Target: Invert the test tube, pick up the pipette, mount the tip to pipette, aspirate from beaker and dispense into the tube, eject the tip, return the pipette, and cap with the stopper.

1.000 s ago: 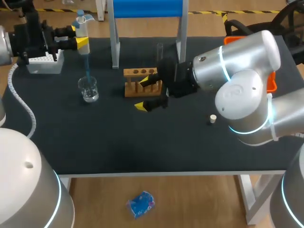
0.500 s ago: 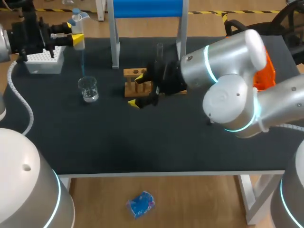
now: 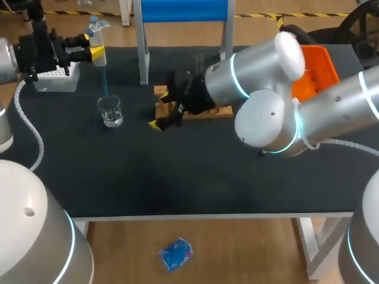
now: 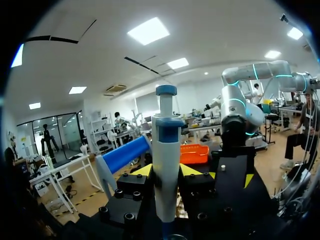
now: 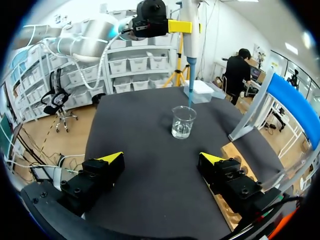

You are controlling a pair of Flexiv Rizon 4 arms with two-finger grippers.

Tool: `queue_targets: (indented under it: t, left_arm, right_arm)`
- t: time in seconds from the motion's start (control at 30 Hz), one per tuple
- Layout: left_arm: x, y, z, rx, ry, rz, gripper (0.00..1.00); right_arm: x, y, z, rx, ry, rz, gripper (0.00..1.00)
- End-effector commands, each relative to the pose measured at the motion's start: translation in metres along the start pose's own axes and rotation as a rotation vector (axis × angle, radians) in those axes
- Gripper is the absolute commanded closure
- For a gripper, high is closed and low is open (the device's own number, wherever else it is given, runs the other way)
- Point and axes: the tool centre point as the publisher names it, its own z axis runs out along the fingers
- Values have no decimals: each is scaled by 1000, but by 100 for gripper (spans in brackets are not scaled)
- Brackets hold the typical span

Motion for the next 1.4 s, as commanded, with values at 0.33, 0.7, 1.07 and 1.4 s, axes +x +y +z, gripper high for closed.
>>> queue_targets:
  t: [0.33, 0.7, 1.07, 1.4]
  left_arm:
    - [5, 11, 1, -12, -9, -57, 100]
    - [4, 20, 3, -17, -14, -84, 100]
    - [4, 22, 2, -7, -20, -90, 100]
    - [5, 21, 0, -1, -25, -91, 100]
  right_arm:
    - [-2, -2, 16, 69, -6, 17, 0]
    - [-1, -7, 24, 89, -9, 12, 0]
    - [-2, -8, 40, 95, -54, -27, 0]
    - [-4, -4, 56, 60, -93, -18, 0]
